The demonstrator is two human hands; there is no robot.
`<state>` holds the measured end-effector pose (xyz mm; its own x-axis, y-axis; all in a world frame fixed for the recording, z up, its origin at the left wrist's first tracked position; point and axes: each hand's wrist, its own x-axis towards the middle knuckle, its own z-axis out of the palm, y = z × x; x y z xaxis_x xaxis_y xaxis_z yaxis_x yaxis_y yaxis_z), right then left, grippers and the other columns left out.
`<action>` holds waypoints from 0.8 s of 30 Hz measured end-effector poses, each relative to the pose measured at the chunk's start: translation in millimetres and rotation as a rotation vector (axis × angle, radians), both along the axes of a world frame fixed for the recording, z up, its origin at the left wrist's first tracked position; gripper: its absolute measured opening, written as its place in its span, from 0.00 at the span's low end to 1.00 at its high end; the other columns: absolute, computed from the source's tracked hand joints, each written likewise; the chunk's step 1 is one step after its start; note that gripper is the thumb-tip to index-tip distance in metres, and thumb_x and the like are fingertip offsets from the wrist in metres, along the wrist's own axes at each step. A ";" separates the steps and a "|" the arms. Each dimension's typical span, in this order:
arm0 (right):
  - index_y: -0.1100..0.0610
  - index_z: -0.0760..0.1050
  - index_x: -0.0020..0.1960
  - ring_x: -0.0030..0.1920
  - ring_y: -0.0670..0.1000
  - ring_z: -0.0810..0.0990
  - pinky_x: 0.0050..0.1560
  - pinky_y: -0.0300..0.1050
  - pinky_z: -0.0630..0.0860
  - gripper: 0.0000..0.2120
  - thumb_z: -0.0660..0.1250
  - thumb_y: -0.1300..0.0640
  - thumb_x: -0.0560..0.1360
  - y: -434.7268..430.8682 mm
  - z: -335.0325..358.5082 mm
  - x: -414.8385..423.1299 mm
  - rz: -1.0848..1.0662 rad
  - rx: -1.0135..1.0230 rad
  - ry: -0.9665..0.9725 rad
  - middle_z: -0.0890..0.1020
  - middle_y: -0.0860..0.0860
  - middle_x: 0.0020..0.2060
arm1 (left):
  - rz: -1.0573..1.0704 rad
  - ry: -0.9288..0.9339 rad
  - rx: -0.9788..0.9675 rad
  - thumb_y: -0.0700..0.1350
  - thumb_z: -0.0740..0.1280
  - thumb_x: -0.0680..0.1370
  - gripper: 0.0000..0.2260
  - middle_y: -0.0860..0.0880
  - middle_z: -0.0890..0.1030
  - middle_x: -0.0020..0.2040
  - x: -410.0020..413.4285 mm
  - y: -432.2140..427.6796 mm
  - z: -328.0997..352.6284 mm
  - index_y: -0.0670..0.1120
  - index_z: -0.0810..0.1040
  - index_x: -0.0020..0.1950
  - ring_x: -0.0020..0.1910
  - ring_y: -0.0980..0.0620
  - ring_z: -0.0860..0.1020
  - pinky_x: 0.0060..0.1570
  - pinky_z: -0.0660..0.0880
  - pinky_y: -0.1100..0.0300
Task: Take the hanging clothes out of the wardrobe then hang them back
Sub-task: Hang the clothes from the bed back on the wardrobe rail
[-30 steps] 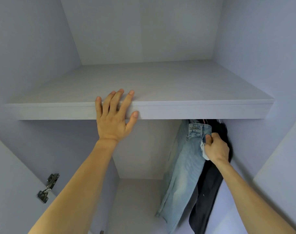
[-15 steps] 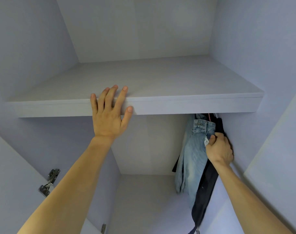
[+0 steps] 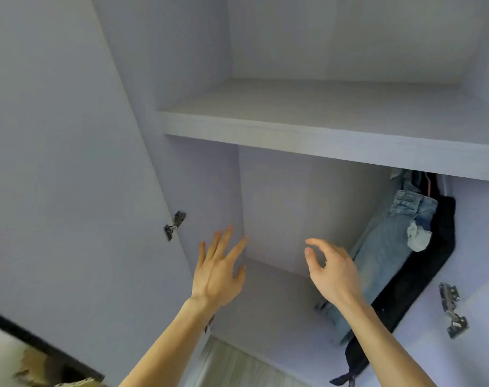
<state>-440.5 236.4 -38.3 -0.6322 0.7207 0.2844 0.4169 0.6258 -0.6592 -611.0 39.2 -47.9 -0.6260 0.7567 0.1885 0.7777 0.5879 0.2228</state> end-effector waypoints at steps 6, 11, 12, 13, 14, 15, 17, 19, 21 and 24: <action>0.42 0.73 0.70 0.75 0.40 0.60 0.68 0.42 0.67 0.18 0.61 0.44 0.81 -150.7 -29.4 -29.2 0.568 0.088 -0.238 0.72 0.36 0.69 | 0.444 -0.228 -0.184 0.59 0.55 0.81 0.28 0.51 0.47 0.82 71.1 -220.1 -63.3 0.64 0.49 0.80 0.81 0.47 0.44 0.76 0.42 0.43; 0.44 0.74 0.70 0.76 0.45 0.60 0.72 0.38 0.57 0.20 0.62 0.43 0.79 -292.1 -58.7 -29.4 1.003 0.169 -0.294 0.73 0.42 0.71 | 0.866 -0.388 -0.191 0.59 0.56 0.81 0.28 0.51 0.51 0.82 174.5 -383.9 -82.7 0.63 0.51 0.80 0.81 0.48 0.48 0.77 0.47 0.44; 0.42 0.73 0.71 0.77 0.45 0.59 0.73 0.41 0.58 0.20 0.62 0.43 0.79 -319.3 -61.8 -27.9 1.078 0.191 -0.312 0.72 0.42 0.72 | 0.951 -0.412 -0.189 0.59 0.55 0.80 0.28 0.51 0.52 0.82 196.8 -410.0 -85.5 0.63 0.52 0.79 0.81 0.48 0.49 0.77 0.49 0.44; 0.41 0.71 0.71 0.77 0.44 0.58 0.74 0.42 0.59 0.20 0.61 0.42 0.80 -346.0 -63.3 -25.4 1.156 0.211 -0.336 0.70 0.41 0.73 | 1.040 -0.436 -0.187 0.60 0.53 0.79 0.28 0.51 0.53 0.81 219.4 -433.8 -87.6 0.63 0.53 0.79 0.80 0.48 0.51 0.76 0.50 0.44; 0.40 0.69 0.72 0.78 0.43 0.56 0.75 0.43 0.58 0.21 0.60 0.42 0.80 -372.6 -63.4 -22.7 1.236 0.228 -0.354 0.68 0.40 0.74 | 1.130 -0.459 -0.171 0.62 0.50 0.77 0.29 0.51 0.55 0.81 241.5 -455.1 -88.7 0.63 0.54 0.79 0.80 0.49 0.52 0.76 0.51 0.44; 0.39 0.67 0.73 0.78 0.43 0.54 0.76 0.44 0.56 0.21 0.59 0.41 0.80 -398.6 -61.6 -19.8 1.312 0.243 -0.368 0.66 0.39 0.75 | 1.211 -0.475 -0.150 0.64 0.46 0.73 0.32 0.51 0.56 0.81 262.1 -473.8 -88.5 0.63 0.55 0.79 0.80 0.49 0.53 0.76 0.52 0.43; 0.39 0.65 0.75 0.79 0.43 0.51 0.77 0.46 0.53 0.22 0.58 0.40 0.81 -448.0 -55.6 -13.3 1.454 0.279 -0.393 0.64 0.39 0.76 | 1.355 -0.503 -0.117 0.64 0.45 0.73 0.33 0.51 0.56 0.81 300.2 -504.1 -86.9 0.62 0.56 0.79 0.80 0.50 0.54 0.75 0.52 0.43; 0.40 0.65 0.75 0.79 0.43 0.50 0.77 0.46 0.50 0.23 0.58 0.40 0.81 -492.6 -50.2 -3.9 1.576 0.311 -0.405 0.62 0.39 0.76 | 1.496 -0.524 -0.086 0.62 0.52 0.79 0.28 0.51 0.54 0.81 337.3 -525.9 -87.0 0.62 0.54 0.80 0.80 0.50 0.52 0.76 0.52 0.45; 0.40 0.64 0.75 0.79 0.43 0.50 0.77 0.44 0.49 0.23 0.58 0.39 0.81 -529.4 -48.2 6.6 1.685 0.343 -0.408 0.62 0.39 0.77 | 1.638 -0.536 -0.039 0.59 0.56 0.81 0.27 0.52 0.55 0.81 372.9 -540.6 -88.9 0.62 0.54 0.79 0.80 0.51 0.53 0.75 0.52 0.45; 0.38 0.64 0.75 0.79 0.42 0.49 0.76 0.40 0.47 0.23 0.56 0.38 0.81 -569.5 -48.9 20.0 1.861 0.387 -0.394 0.62 0.38 0.76 | 1.824 -0.573 0.058 0.59 0.55 0.81 0.26 0.52 0.56 0.81 421.9 -552.7 -92.6 0.63 0.54 0.79 0.79 0.50 0.54 0.76 0.52 0.44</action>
<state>-420.5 -333.1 -87.2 -0.4688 -0.8789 -0.0881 -0.7690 0.4552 -0.4487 -189.0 -513.4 -140.5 -0.5257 -0.7952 -0.3022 -0.8494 0.4713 0.2375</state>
